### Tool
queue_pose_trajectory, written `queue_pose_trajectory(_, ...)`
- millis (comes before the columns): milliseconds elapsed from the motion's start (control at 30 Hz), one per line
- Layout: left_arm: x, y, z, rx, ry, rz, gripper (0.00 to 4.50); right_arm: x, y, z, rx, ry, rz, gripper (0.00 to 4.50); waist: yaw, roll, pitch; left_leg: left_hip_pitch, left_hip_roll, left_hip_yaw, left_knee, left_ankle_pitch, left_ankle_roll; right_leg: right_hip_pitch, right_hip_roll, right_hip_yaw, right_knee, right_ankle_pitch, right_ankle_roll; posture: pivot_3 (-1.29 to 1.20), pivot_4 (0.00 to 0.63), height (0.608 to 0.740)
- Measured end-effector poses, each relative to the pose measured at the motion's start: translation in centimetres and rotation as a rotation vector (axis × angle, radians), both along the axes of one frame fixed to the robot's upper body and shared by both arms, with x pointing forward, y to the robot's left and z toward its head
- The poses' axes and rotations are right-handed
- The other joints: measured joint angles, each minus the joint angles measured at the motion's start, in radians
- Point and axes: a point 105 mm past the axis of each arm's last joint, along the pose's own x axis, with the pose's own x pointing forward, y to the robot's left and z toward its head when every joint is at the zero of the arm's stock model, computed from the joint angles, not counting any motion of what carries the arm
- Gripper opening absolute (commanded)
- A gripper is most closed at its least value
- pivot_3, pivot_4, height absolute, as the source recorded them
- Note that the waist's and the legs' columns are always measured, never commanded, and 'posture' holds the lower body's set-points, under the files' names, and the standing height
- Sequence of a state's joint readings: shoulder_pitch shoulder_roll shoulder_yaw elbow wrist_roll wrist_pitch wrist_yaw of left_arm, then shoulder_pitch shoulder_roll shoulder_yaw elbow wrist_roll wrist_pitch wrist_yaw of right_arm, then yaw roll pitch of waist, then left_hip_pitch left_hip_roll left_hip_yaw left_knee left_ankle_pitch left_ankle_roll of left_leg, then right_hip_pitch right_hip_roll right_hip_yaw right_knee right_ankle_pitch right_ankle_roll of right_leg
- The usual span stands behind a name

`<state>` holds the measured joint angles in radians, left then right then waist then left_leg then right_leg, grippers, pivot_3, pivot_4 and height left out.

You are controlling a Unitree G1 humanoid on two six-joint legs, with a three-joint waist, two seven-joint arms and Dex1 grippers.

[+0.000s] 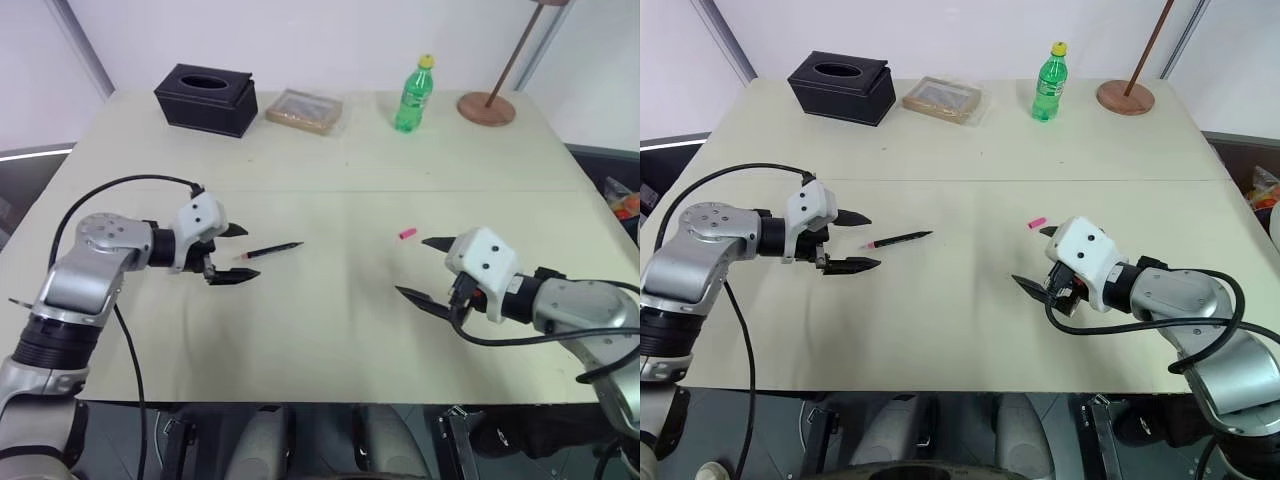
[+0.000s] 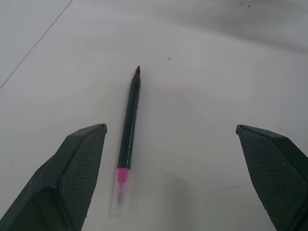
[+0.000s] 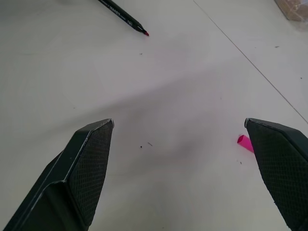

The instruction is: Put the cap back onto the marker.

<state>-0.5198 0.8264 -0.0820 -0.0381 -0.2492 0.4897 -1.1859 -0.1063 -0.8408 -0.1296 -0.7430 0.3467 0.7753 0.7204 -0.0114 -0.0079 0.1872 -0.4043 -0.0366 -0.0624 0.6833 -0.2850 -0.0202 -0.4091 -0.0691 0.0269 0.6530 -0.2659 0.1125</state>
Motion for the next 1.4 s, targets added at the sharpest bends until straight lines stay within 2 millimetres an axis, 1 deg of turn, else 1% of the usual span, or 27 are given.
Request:
queue_pose_trajectory(400,0.1,0.1,0.1,0.002,-0.013,0.008,4.50,0.0,0.1,0.2,0.003,-0.021,0.008,4.45,0.000,0.000,0.000,0.000,0.000,0.000,0.000,0.000,0.000,0.000,0.000,0.000,0.000,0.000,0.000,0.00,0.150,0.740)
queue_pose_trajectory(600,1.2,0.2,-0.1,-0.013,-0.017,0.043,4.50,0.1,0.1,0.1,0.005,-0.023,-0.003,4.45,0.001,0.000,0.000,0.000,0.000,0.000,0.000,0.000,0.000,0.000,0.000,0.000,0.000,0.000,0.000,0.00,0.150,0.740)
queue_pose_trajectory(800,3.0,-0.8,-1.5,-0.057,-0.006,0.072,4.50,0.0,0.1,-0.1,0.020,-0.028,-0.027,4.45,0.001,0.000,0.000,0.000,0.000,0.000,0.000,0.000,0.000,0.000,0.000,0.000,0.000,0.000,0.000,0.00,0.150,0.740)
queue_pose_trajectory(967,4.1,-1.5,-3.9,-0.031,0.018,0.067,4.50,-0.2,0.6,-0.1,0.027,-0.042,-0.032,4.45,0.001,0.000,0.000,0.000,0.000,0.000,0.000,0.000,0.000,0.000,0.000,0.000,0.000,0.000,0.000,0.00,0.150,0.740)
queue_pose_trajectory(1033,4.8,-1.7,-4.5,-0.027,0.017,0.074,4.50,-0.4,0.7,-0.4,0.032,-0.035,-0.041,4.45,0.001,0.000,0.000,0.000,0.000,0.000,0.000,0.000,0.000,0.000,0.000,0.000,0.000,0.000,0.000,0.00,0.150,0.740)
queue_pose_trajectory(1133,6.0,-1.4,-4.9,-0.011,-0.009,0.102,4.50,-0.5,0.7,-0.5,0.032,-0.035,-0.055,4.45,0.002,0.000,0.000,-0.001,-0.001,0.000,0.000,0.000,0.000,0.000,0.000,0.000,0.000,0.000,0.000,0.00,0.150,0.740)
queue_pose_trajectory(1200,6.4,-1.3,-5.2,-0.007,-0.021,0.103,4.50,-0.7,0.7,-0.5,0.032,-0.037,-0.063,4.45,0.002,0.000,0.000,0.000,-0.001,0.000,0.000,0.000,0.000,0.000,0.000,0.000,0.000,0.000,0.000,0.00,0.150,0.740)
queue_pose_trajectory(1333,7.1,-1.7,-5.3,-0.025,-0.030,0.096,4.50,-0.7,0.7,-0.6,0.041,-0.041,-0.085,4.45,0.005,0.000,0.000,0.000,-0.001,0.000,0.000,0.000,0.000,0.001,-0.001,-0.001,0.000,0.000,0.000,0.00,0.150,0.740)
queue_pose_trajectory(1400,7.2,-1.7,-5.4,-0.025,-0.026,0.087,4.50,-0.9,0.8,-0.6,0.041,-0.043,-0.089,4.45,0.005,-0.001,0.000,0.001,-0.002,0.000,0.000,0.000,0.000,0.001,-0.001,-0.001,0.000,0.000,0.000,0.00,0.150,0.740)
